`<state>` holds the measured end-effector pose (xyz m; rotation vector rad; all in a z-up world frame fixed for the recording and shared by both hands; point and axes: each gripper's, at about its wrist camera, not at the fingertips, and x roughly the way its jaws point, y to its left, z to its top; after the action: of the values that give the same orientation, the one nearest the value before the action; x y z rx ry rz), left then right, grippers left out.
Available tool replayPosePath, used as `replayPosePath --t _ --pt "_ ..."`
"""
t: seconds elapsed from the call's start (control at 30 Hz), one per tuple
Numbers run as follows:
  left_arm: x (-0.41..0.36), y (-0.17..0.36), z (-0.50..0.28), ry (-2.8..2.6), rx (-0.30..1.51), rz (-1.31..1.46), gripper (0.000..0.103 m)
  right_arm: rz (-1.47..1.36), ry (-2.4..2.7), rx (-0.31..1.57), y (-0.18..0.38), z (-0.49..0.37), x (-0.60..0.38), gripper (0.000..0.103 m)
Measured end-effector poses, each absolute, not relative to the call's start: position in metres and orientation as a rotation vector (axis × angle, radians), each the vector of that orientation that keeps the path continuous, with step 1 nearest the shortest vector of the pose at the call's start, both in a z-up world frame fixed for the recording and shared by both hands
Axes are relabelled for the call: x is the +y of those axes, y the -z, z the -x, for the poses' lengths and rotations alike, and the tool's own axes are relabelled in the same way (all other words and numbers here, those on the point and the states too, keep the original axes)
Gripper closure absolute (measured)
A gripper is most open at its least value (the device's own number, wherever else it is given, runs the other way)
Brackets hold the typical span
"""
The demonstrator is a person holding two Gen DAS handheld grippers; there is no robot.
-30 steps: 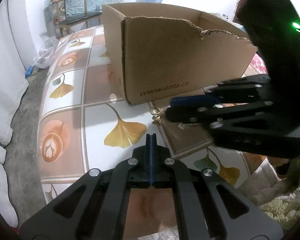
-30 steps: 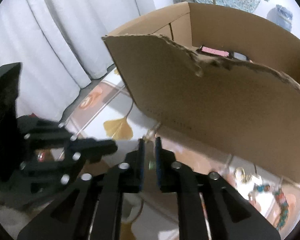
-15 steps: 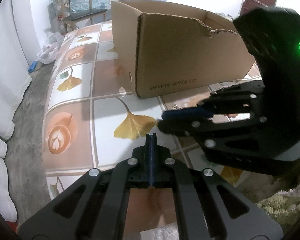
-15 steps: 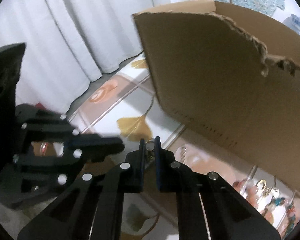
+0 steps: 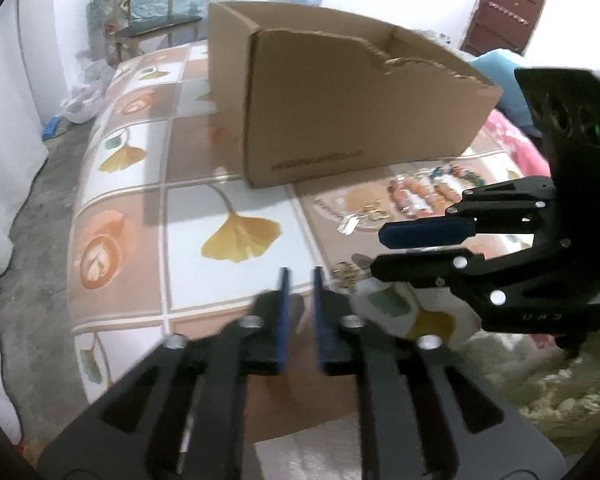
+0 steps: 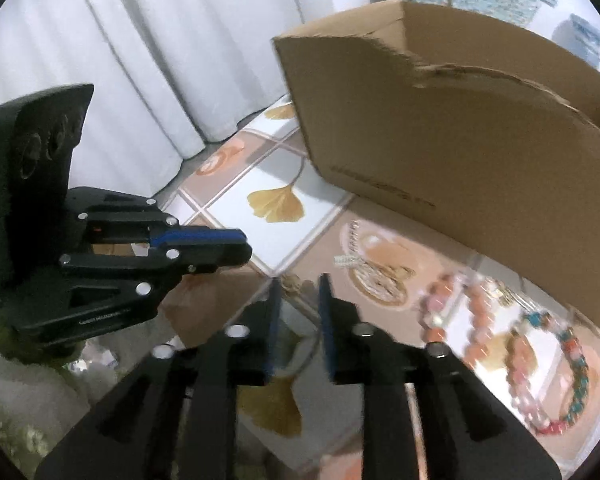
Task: Organize jewelry
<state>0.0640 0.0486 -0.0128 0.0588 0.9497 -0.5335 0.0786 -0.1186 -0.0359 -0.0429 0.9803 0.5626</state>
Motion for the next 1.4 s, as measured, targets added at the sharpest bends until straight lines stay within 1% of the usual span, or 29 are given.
replayPosePath --t 0.17,0.4,0.53,0.83,1.0,1.17,1.4 --pt "0.037 0.015 -0.064 0.547 0.957 -0.088 0.084 0.047 -0.561 0.991 0.044 -0.076 -0.115 0.078" --pt "0.041 0.015 -0.067 0.489 0.967 -0.080 0.084 0.089 -0.567 0.968 0.048 -0.077 -0.095 0.076" --pt "0.046 0.019 -0.068 0.468 0.981 -0.071 0.084 0.099 -0.524 0.958 0.054 -0.088 -0.084 0.072" --pt "0.046 0.019 -0.067 0.497 0.974 -0.082 0.084 0.177 -0.436 0.975 0.053 -0.084 -0.094 0.072" --pt "0.047 0.020 -0.068 0.499 0.971 -0.074 0.084 0.156 -0.396 0.979 0.050 -0.084 -0.109 0.072" --pt "0.047 0.020 -0.068 0.483 0.970 -0.077 0.084 0.174 -0.484 0.930 0.045 -0.084 -0.088 0.072" --pt "0.048 0.020 -0.067 0.481 0.974 -0.074 0.084 0.193 -0.472 0.960 0.056 -0.085 -0.082 0.072"
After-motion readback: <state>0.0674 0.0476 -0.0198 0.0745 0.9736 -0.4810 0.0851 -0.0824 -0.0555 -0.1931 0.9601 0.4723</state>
